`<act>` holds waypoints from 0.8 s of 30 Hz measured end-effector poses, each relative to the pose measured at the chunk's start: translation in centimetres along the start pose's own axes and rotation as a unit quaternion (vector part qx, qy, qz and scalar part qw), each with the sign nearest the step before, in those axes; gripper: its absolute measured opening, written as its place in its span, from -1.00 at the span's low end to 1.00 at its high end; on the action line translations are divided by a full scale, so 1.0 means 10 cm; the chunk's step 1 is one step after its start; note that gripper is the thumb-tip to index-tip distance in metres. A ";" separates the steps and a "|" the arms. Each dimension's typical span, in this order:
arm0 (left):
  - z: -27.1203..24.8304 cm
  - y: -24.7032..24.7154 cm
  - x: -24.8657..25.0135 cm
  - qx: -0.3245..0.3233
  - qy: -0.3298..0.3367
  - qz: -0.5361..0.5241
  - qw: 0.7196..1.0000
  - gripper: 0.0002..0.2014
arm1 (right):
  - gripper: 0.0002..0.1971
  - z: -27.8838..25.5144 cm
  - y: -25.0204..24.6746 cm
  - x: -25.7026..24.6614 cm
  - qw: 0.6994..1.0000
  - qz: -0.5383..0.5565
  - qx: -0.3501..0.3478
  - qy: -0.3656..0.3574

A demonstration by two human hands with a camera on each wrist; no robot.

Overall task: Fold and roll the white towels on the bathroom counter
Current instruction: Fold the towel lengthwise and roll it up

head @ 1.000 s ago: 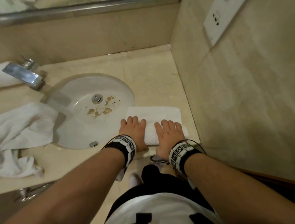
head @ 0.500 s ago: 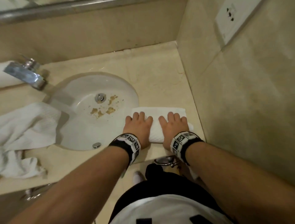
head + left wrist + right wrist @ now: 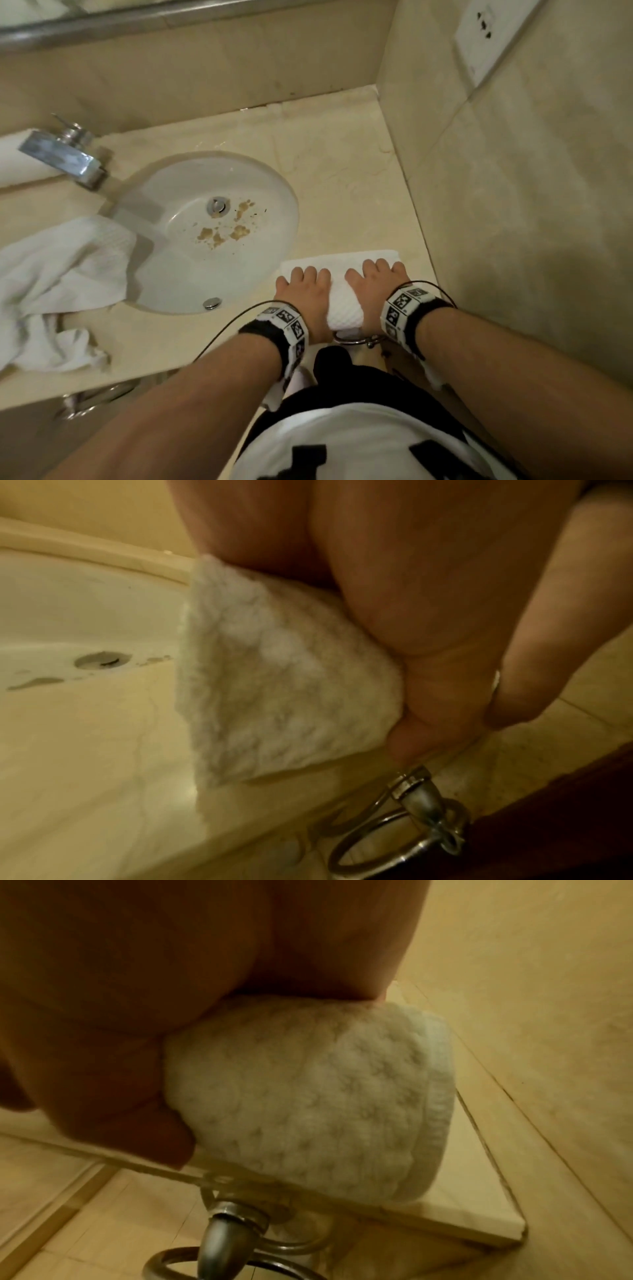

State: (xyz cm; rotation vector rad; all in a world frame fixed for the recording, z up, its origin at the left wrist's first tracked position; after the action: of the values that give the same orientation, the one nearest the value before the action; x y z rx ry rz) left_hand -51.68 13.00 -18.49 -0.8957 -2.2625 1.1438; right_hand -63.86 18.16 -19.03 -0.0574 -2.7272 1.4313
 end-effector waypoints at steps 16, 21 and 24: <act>0.20 -0.10 -0.07 -0.033 0.044 0.019 0.998 0.04 | -0.24 -0.33 0.04 -0.23 0.969 0.017 0.245 0.023; -0.07 -0.10 0.00 0.088 0.043 0.043 0.994 -0.22 | -0.01 -0.07 -0.05 -0.09 0.996 0.022 0.083 0.027; -0.21 -0.06 0.00 0.133 0.012 0.061 0.989 -0.32 | -0.10 0.09 -0.19 -0.02 0.998 0.051 0.041 0.008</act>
State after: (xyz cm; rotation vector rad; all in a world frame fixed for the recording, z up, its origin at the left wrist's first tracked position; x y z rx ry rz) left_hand -50.60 13.87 -16.87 -0.9438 -1.9968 1.4396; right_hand -63.76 16.35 -18.01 -0.2069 -2.6857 1.5592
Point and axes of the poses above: each hand's wrist, its own z-axis towards the middle knuckle, its own y-axis out of the palm, x = y × z, the point moved 6 cm from there along z, towards the middle knuckle, and after that the axes turned 5 degrees about x, right-handed, at the moved point
